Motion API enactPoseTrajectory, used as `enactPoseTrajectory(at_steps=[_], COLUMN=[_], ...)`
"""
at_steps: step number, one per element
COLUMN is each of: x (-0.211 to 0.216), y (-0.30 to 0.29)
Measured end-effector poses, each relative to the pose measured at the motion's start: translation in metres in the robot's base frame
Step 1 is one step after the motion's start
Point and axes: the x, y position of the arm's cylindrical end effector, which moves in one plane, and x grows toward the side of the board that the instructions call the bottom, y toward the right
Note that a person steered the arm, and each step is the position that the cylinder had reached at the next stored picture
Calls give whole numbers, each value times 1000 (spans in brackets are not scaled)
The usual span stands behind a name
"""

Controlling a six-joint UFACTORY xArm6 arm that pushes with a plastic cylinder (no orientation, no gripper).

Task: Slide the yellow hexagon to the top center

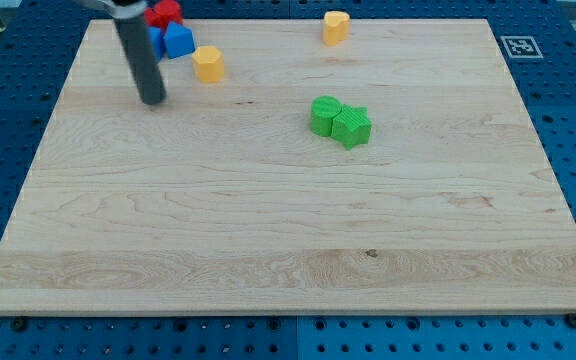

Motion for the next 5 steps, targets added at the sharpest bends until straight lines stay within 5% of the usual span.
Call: enactPoseTrajectory(at_steps=[5], x=[-35], y=[87])
